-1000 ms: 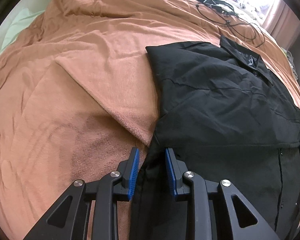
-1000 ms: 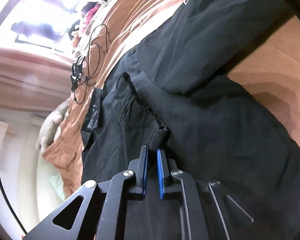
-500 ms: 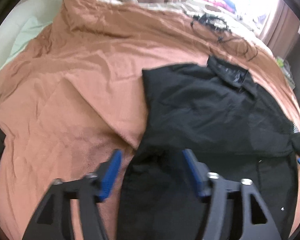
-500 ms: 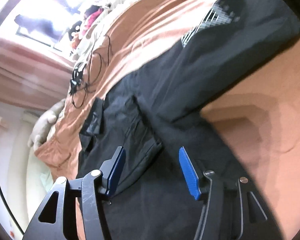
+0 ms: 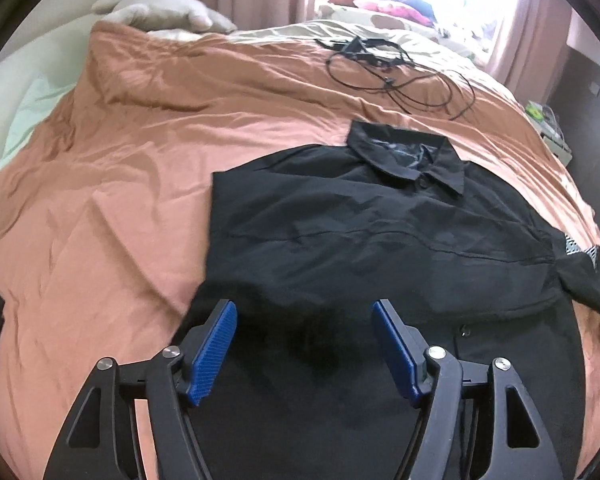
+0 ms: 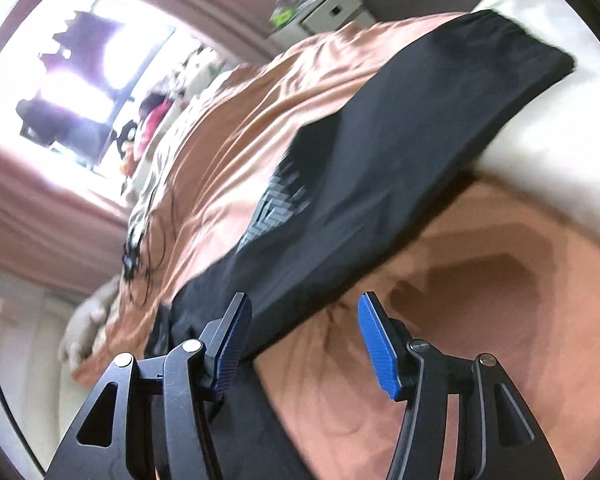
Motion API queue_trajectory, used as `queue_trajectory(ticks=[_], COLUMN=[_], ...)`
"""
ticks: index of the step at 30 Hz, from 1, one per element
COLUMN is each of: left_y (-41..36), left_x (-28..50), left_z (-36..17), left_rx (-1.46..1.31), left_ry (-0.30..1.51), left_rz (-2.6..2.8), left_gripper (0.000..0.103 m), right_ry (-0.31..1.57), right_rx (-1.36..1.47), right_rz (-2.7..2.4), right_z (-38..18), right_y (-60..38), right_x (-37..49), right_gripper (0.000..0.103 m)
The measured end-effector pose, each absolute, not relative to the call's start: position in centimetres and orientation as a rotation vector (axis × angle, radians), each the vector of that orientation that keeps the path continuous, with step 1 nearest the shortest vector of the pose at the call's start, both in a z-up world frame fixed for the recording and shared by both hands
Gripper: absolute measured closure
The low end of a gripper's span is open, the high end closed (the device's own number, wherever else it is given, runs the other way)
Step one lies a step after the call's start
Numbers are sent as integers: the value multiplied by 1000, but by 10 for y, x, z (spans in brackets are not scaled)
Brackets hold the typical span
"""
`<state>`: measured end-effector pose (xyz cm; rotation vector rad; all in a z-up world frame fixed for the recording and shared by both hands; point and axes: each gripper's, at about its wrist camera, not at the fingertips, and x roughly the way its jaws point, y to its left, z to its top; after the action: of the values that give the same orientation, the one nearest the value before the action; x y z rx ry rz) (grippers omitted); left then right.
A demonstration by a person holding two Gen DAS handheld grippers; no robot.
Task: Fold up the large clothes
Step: 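Fold the sleeve with the patterned cuff across the shirt with the right tool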
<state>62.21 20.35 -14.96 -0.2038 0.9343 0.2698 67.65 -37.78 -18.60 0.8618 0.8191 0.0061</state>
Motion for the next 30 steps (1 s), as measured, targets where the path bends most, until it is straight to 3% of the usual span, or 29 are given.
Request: queue_trajectory(ticks=[2,17,19,21,22,23,24,30], left_y=[195,144,124,109,102,96,93,87], left_x=[636,731,740,745,747,749,751,731], left_z=[-153,-222,-224,-224,-222,-221,-220,-199], left_rx=[-188,-140,-114,-87,-89,-100,-111,-107], left_ry=[944,1066,1061,1051,1047,1049,1053,1026], left_rz=[263,215,194,191,170,142,118,88], left_gripper=[43,52,52,55,55,55,55,55], right_ry=[801,722,709,700,695,687,675,614], right_rx=[875,933,934,931,927,925,931,942], right_rz=[-11,-50,-45,-28,-24,-20,-14,24], right_z=[-188,-206,-205,-204,-203,-201,-200,-182], right_y=[-396,-443,-440,-437,-436,-436,-436,-431], right_x=[676,687,691,691,690,690,688,683], right_gripper=[47,47,53,73,77,90,94,98])
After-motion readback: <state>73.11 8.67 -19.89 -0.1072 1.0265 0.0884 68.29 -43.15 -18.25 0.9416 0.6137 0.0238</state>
